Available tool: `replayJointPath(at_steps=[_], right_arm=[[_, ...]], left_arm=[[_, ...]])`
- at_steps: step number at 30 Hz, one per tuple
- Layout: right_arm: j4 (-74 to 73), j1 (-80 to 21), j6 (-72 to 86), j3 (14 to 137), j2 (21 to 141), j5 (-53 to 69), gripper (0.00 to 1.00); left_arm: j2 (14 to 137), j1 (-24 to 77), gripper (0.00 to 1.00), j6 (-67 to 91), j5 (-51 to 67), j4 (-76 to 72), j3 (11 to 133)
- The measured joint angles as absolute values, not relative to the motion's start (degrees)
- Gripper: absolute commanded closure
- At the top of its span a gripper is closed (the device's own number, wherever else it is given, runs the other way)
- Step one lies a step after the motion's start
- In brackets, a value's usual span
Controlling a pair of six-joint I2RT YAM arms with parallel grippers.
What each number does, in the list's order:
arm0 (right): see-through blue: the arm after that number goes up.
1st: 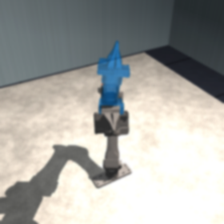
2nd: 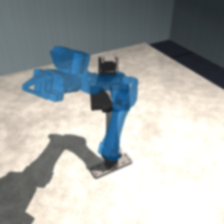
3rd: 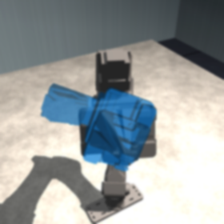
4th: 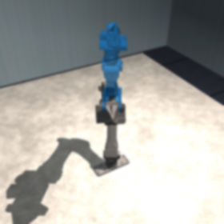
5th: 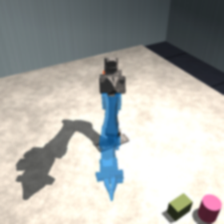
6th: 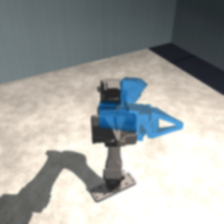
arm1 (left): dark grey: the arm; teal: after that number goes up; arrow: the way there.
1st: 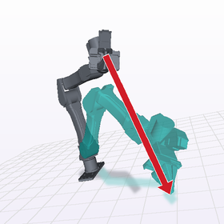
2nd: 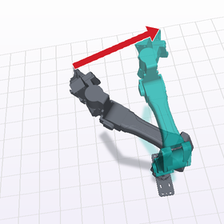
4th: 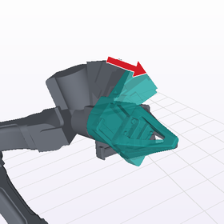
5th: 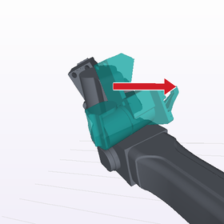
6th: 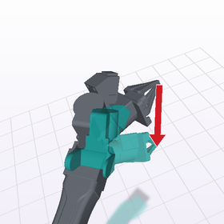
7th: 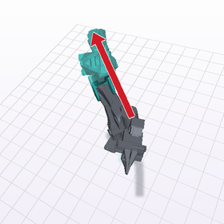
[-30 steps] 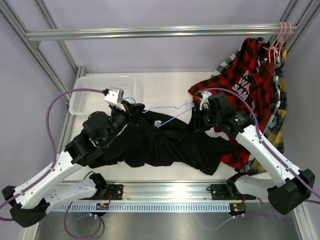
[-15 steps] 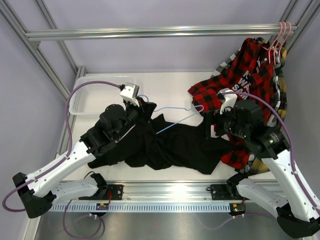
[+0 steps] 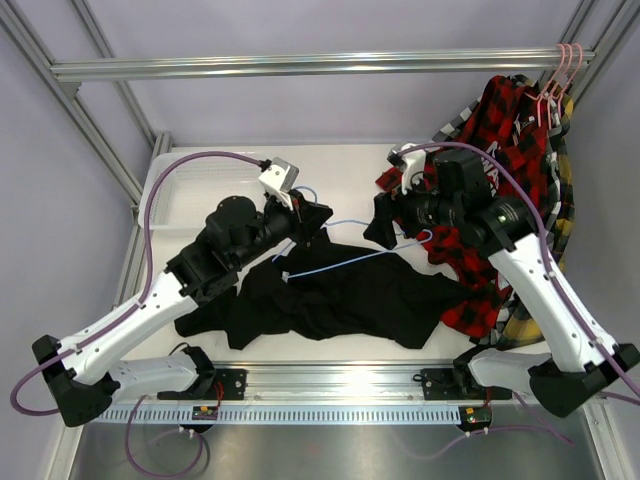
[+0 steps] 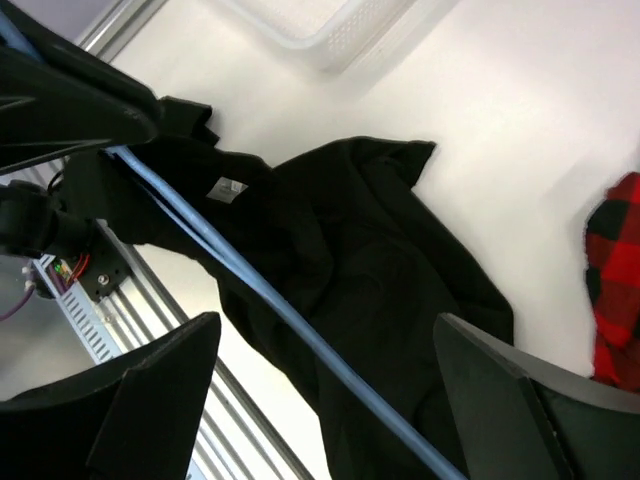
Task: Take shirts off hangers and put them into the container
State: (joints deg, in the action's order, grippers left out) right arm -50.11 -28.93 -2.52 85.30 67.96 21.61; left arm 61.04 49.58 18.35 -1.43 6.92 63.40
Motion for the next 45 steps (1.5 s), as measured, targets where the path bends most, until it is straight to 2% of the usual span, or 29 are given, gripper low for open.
replayJointPath(at_steps=[3,4,7,8,11,12,13,15,16,17,21,27,33,39,45], right_arm=[[-50.39,-29.43,-4.03,85.54,71.46,23.75,0.27],[-50.43,-29.71,-4.16,85.54,72.16,24.12,0.40],[-50.41,-30.61,-4.27,85.54,72.99,25.74,0.60],[-50.46,-30.87,-4.29,85.54,72.99,26.30,0.74],[-51.29,-31.86,-4.60,85.54,72.58,29.17,0.88],[-51.40,-32.21,-4.56,85.49,72.31,30.06,0.97],[-51.44,-32.29,-4.62,85.47,72.05,30.68,1.00],[-51.75,-32.56,-4.49,85.34,71.09,32.08,1.00],[-51.75,-32.64,-4.40,85.19,70.57,32.23,1.00],[-51.90,-32.62,-4.21,85.10,70.02,31.73,1.00],[-52.27,-31.79,-4.27,84.66,67.85,28.69,1.00],[-55.20,-31.77,-4.25,83.11,63.75,22.76,1.00],[-59.16,-31.77,-3.46,85.12,60.25,8.69,1.00],[-59.22,-31.31,-2.57,98.76,64.07,-10.13,1.00],[-57.52,-26.70,-1.61,109.45,72.71,-17.74,1.00]], left_arm=[[61.67,49.58,1.00,17.78,-0.05,7.09,64.73],[61.95,49.58,1.00,17.72,0.34,7.16,65.12],[62.61,49.54,1.00,17.32,0.95,7.27,65.67],[62.76,49.52,1.00,17.15,0.91,7.31,65.67],[63.18,48.82,1.00,16.49,0.19,7.38,65.80],[63.22,48.66,0.98,16.45,-0.03,7.46,65.87],[63.22,48.69,0.85,16.38,-0.21,7.40,65.87],[63.22,48.73,0.70,16.34,-0.60,7.27,65.89],[63.22,48.77,0.56,16.23,-1.17,7.35,65.89],[63.18,48.88,0.33,16.21,-1.65,7.92,65.89],[62.50,49.17,0.01,16.25,-3.53,9.80,65.89],[59.55,49.21,0.01,17.37,-8.80,14.44,65.89],[54.87,49.19,0.01,20.25,-18.20,21.89,65.80],[49.80,49.19,0.01,22.92,-23.42,27.24,61.36],[46.78,49.19,0.01,24.77,-24.62,31.64,55.66]])
